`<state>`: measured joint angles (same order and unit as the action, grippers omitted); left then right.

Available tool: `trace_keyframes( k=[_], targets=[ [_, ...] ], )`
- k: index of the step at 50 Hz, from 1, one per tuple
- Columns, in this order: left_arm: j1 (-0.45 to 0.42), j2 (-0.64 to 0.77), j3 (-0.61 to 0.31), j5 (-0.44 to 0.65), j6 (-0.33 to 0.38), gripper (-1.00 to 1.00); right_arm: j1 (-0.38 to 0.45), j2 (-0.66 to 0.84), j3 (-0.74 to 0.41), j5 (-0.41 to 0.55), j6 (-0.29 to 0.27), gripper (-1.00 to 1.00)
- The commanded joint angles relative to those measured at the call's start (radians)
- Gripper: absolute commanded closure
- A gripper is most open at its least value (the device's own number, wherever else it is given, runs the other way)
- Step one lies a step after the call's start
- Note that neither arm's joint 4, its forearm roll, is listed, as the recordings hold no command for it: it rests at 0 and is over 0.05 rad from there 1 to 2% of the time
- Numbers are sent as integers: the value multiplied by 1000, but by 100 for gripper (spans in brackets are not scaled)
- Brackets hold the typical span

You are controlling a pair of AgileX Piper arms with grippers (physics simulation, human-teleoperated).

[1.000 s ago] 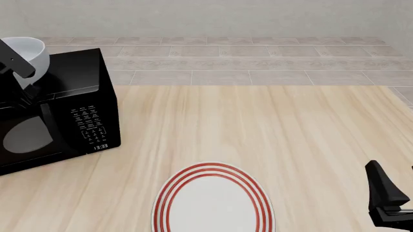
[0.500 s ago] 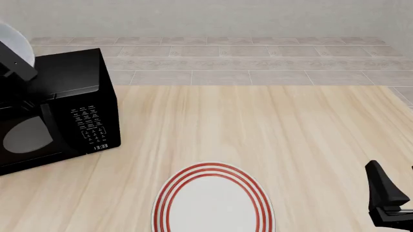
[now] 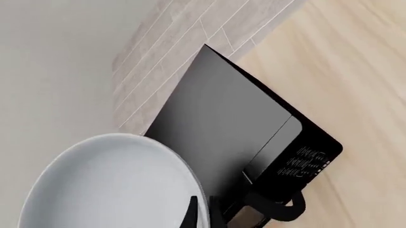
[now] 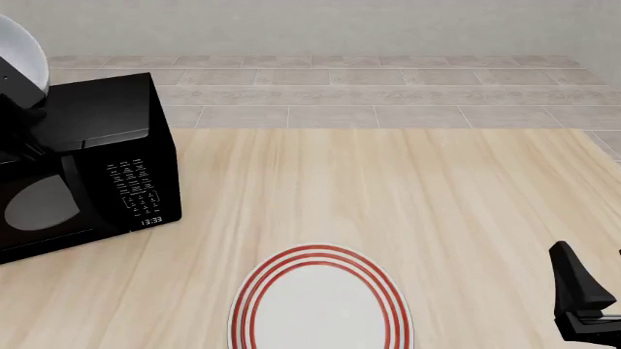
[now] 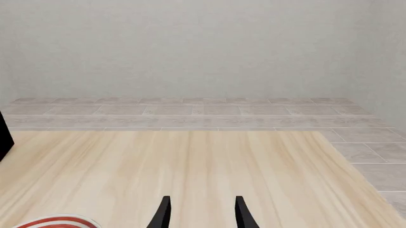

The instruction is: Pick up the white bowl and put it on the plate.

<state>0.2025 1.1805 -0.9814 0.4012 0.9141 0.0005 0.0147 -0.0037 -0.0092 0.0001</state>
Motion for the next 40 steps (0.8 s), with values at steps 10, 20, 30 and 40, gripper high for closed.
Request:
trace_keyframes(
  k=[10,20,30,40],
  targets=[
    [-183,-220,-76,271,-137,100,0,-3,0,3,0,-100],
    [-303,-284,-88,367,-207,100,0,-3,0,2,0,-100],
    [-412,-272,-101,378,-243,100,0,-3,0,3,0,-100],
    [-566,-285,-103,390,-350,100,0,-3,0,3,0,-100]
  ],
)
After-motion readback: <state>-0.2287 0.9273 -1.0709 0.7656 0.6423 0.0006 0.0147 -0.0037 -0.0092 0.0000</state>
